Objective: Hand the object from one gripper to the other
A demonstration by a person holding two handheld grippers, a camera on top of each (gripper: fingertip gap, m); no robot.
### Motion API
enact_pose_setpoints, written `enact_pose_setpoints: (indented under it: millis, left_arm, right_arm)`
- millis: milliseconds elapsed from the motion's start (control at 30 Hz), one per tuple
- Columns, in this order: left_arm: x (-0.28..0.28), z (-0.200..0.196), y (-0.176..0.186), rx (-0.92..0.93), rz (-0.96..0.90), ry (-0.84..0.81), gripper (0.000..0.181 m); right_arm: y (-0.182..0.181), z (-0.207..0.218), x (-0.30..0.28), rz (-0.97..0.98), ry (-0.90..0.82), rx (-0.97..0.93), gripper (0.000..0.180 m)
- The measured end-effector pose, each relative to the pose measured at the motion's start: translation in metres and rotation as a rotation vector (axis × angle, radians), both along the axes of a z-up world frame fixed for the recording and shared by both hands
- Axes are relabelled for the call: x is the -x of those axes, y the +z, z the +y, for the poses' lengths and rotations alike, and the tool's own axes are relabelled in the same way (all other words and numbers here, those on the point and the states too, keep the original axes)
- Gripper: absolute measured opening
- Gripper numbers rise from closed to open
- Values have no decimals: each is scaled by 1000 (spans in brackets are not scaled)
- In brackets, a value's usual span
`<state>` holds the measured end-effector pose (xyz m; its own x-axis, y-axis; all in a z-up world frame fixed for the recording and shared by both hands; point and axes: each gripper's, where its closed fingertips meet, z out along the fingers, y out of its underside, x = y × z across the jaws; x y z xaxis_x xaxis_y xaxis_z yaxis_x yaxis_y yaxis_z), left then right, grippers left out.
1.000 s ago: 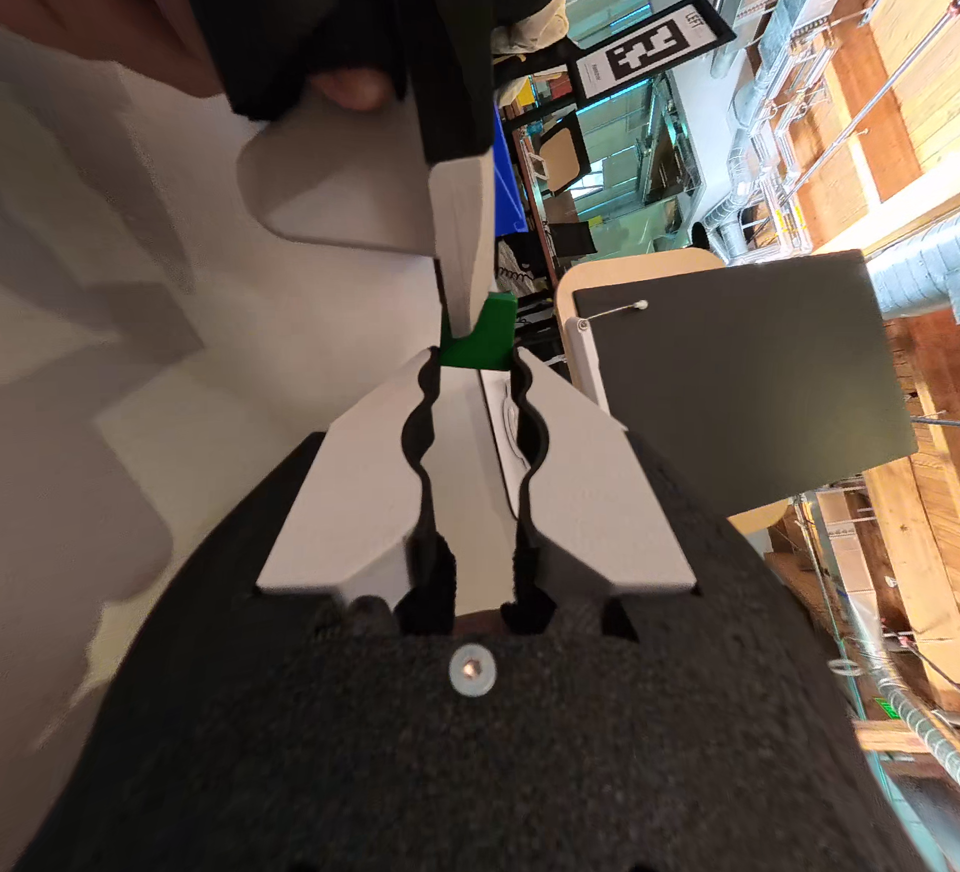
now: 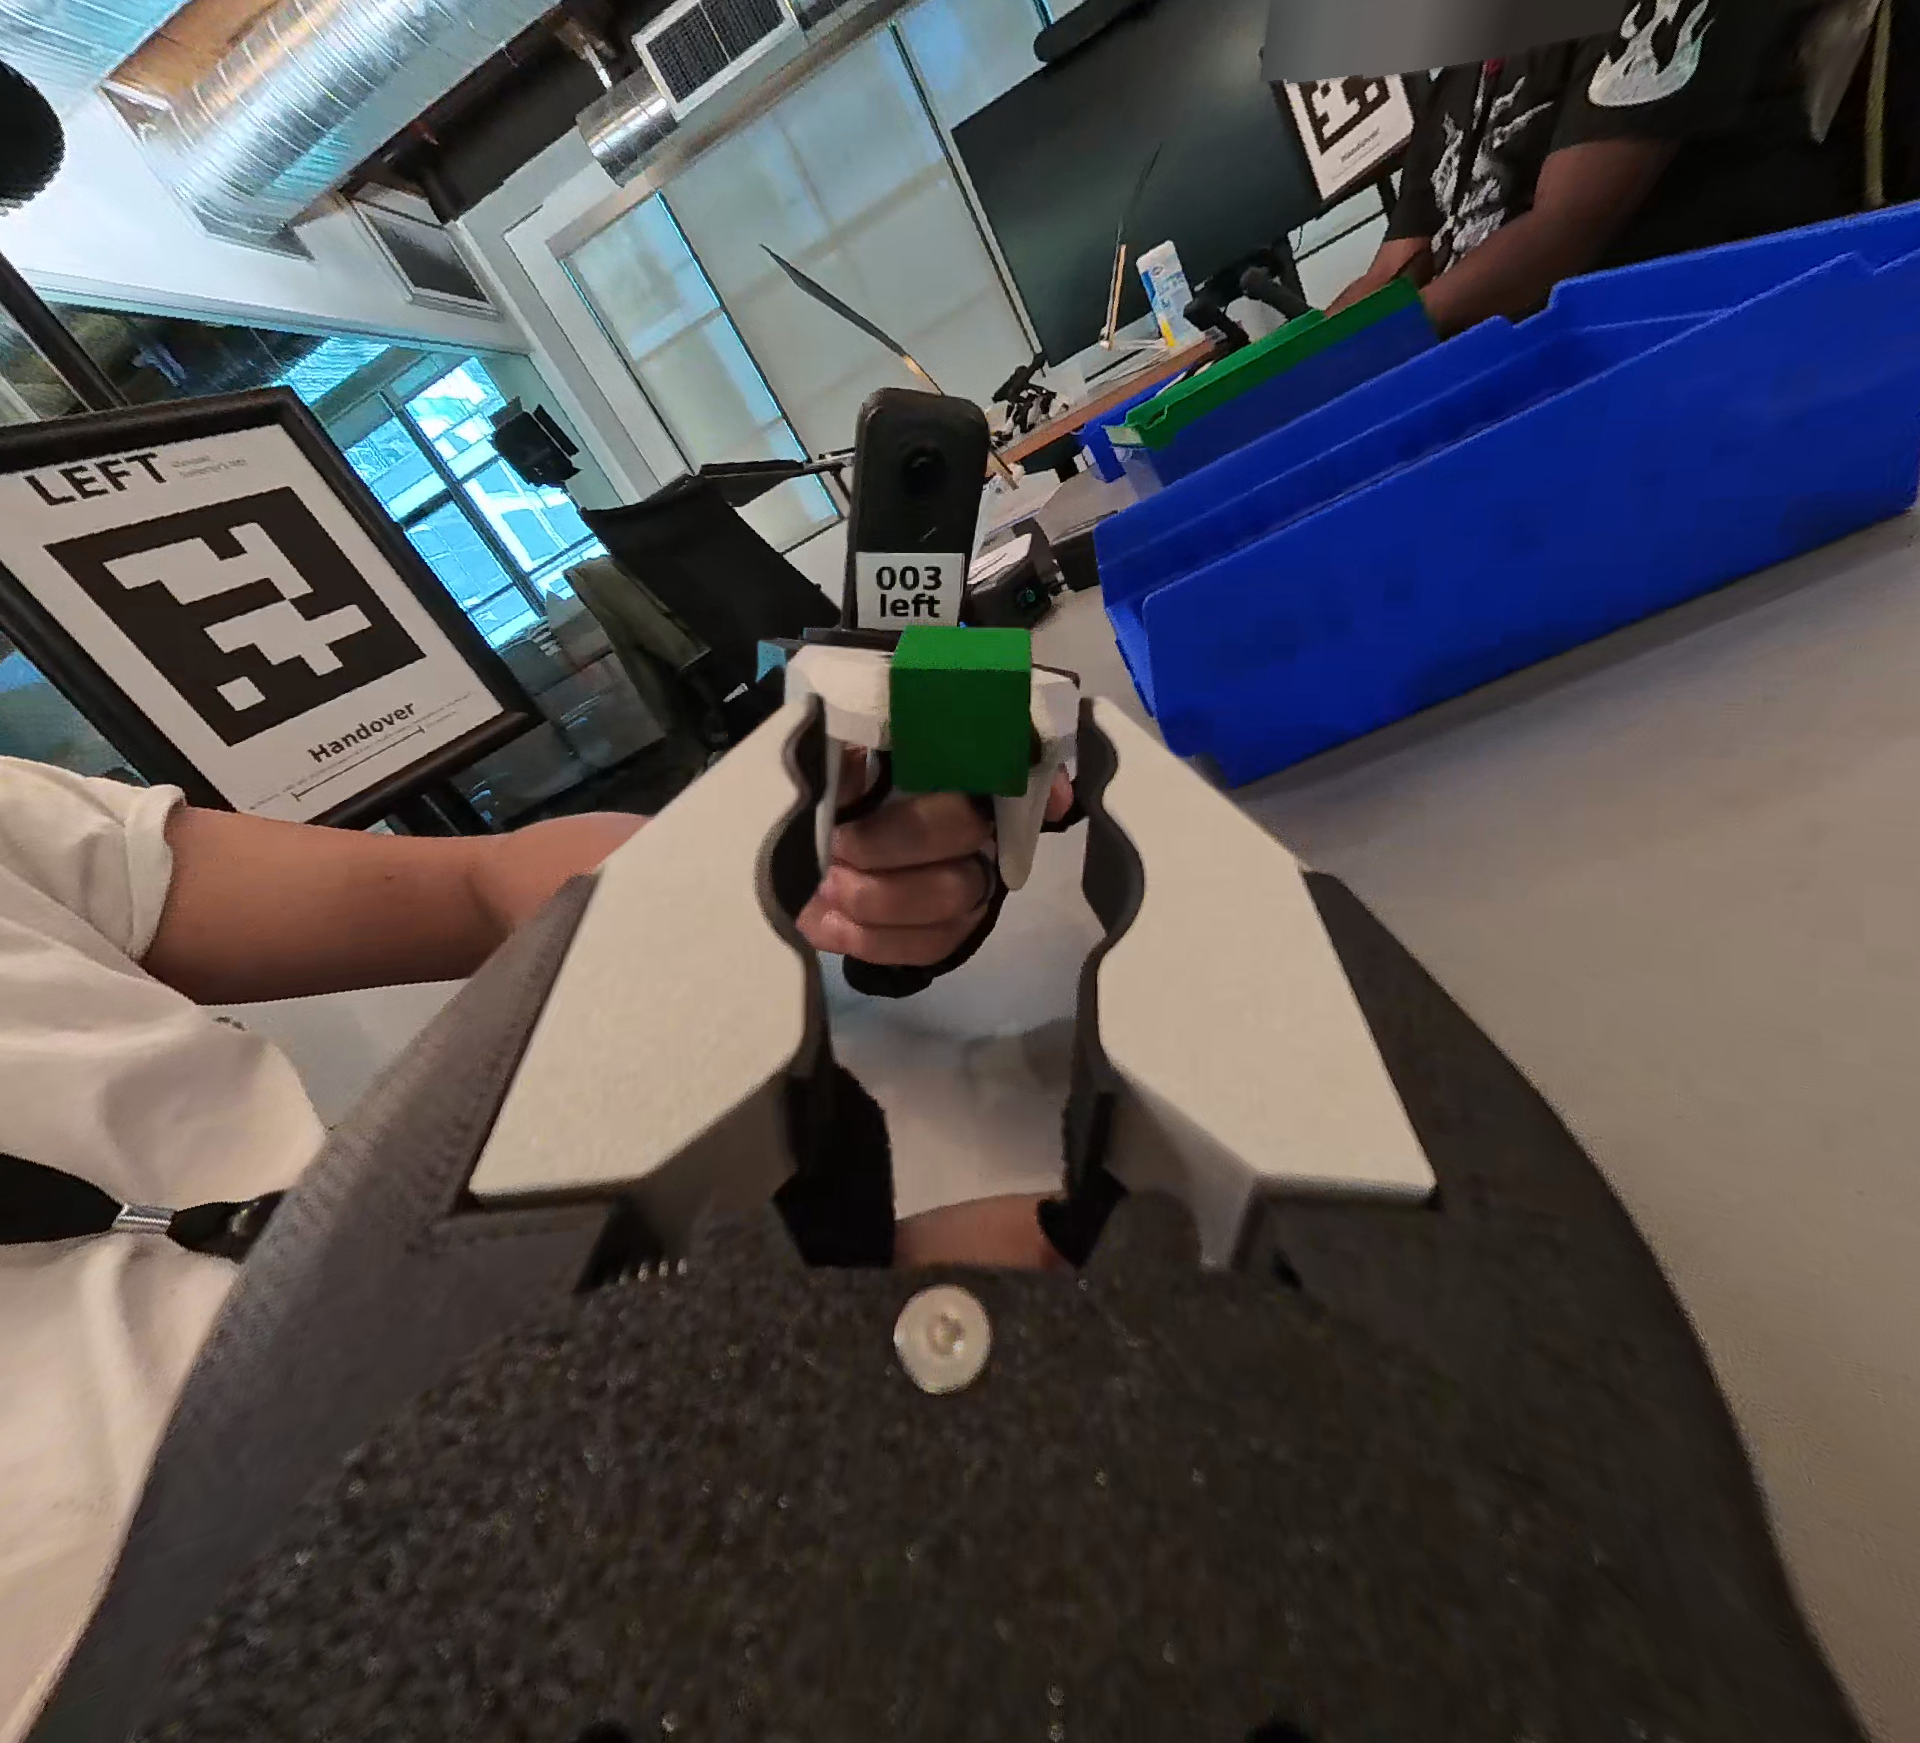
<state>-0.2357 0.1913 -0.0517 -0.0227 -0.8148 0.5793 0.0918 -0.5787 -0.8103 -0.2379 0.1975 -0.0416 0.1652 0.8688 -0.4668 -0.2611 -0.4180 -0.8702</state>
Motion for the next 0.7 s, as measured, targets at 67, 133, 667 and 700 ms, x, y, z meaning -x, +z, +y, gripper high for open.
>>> enact_pose_setpoints:
  millis: [67, 133, 667, 700]
  left_arm:
    - [-1, 0, -2, -6, 11, 7, 26]
    - [-3, -1, -5, -27, 31, 13, 27]
    - [-6, -13, -31, -1027, 458, 173, 71]
    - [-8, -19, -33, -1055, 460, 147, 69]
  right_arm:
    - [-2, 2, 0, -14, -10, -4, 39]
    - [-4, 3, -2, -26, -23, -11, 26]
    - [-42, -8, 5, 93, 395, 727, 26]
    - [-45, -8, 6, 98, 399, 760, 25]
